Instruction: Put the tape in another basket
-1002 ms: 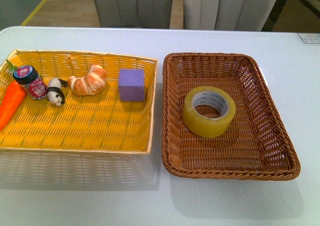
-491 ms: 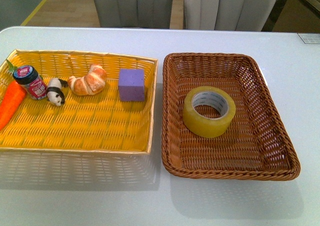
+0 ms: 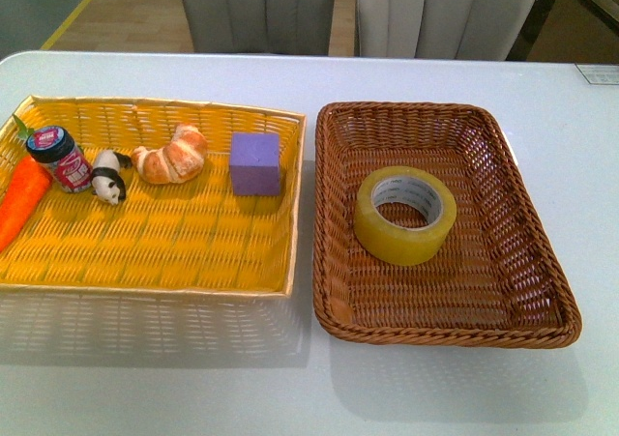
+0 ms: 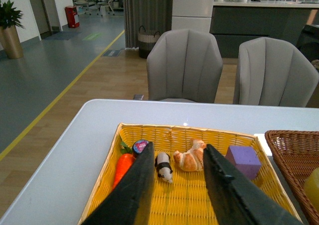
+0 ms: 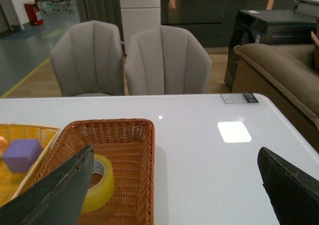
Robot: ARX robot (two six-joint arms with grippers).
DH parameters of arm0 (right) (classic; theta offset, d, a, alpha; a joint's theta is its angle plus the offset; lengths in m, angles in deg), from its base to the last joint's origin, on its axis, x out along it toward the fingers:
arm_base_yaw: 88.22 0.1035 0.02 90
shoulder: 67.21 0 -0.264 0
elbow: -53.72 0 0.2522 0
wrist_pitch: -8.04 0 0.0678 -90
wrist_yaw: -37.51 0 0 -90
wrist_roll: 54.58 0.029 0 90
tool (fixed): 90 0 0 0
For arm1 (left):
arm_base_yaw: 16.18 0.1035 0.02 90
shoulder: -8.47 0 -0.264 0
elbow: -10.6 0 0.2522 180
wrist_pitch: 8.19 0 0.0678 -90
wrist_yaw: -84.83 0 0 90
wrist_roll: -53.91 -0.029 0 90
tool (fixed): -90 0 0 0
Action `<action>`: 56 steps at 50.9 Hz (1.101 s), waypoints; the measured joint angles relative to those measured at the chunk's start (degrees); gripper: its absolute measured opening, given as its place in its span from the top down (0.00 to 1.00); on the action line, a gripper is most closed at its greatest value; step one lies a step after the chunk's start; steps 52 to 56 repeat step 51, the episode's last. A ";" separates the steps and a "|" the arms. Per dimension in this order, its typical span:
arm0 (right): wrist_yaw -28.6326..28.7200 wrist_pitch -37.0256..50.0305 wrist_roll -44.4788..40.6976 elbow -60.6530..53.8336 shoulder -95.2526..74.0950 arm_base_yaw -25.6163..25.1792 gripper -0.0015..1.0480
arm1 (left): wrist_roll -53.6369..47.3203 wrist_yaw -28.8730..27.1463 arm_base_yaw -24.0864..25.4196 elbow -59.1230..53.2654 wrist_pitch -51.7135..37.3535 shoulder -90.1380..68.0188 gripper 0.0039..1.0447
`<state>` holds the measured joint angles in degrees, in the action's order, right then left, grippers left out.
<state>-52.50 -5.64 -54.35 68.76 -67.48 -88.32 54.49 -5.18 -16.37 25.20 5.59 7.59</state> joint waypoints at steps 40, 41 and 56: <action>0.00 0.00 0.00 0.00 0.00 0.00 0.09 | -0.13 0.00 0.00 0.00 0.00 0.02 0.08; 0.00 0.00 0.00 0.00 0.00 0.00 0.09 | -0.13 0.00 0.00 0.00 0.00 0.02 0.08; 0.00 0.00 0.00 0.00 0.00 0.00 0.09 | -0.13 0.00 0.00 0.00 0.00 0.02 0.08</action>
